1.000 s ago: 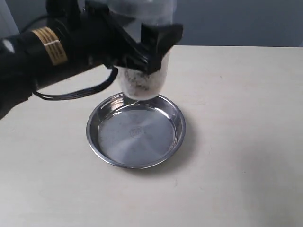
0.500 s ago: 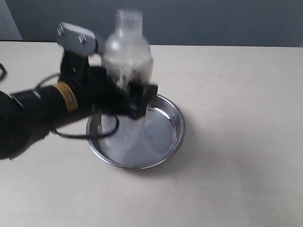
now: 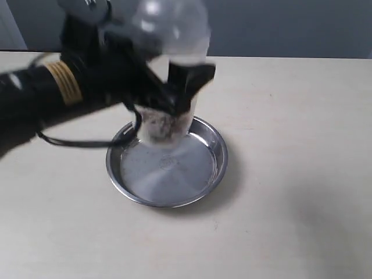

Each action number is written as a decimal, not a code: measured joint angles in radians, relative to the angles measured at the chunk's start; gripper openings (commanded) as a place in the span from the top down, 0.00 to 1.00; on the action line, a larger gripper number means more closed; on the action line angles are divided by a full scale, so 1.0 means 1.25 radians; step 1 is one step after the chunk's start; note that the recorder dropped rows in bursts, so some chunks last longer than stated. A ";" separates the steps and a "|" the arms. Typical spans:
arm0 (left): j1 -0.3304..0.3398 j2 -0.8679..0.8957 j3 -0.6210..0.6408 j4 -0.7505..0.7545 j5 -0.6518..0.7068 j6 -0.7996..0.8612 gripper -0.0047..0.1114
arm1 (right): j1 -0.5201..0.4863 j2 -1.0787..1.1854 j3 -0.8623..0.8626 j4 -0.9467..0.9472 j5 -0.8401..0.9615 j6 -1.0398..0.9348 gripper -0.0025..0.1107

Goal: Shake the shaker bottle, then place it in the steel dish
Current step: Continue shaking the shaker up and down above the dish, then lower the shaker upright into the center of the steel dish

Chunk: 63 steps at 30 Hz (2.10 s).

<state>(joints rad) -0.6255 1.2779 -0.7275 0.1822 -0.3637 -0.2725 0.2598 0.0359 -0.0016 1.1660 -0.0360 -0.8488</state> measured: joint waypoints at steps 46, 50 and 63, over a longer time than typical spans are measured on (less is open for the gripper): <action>-0.010 0.013 -0.065 0.013 0.062 0.037 0.96 | 0.000 0.000 0.000 0.000 0.006 0.000 0.99; -0.005 0.116 0.063 -0.016 0.021 0.023 0.96 | 0.000 0.000 0.000 0.000 0.004 0.000 0.99; 0.001 0.143 0.135 -0.152 -0.182 0.089 0.96 | 0.000 0.000 0.000 0.000 0.003 0.000 0.99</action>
<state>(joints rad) -0.6237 1.4571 -0.5585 -0.0084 -0.5906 -0.1609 0.2598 0.0359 -0.0016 1.1660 -0.0326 -0.8488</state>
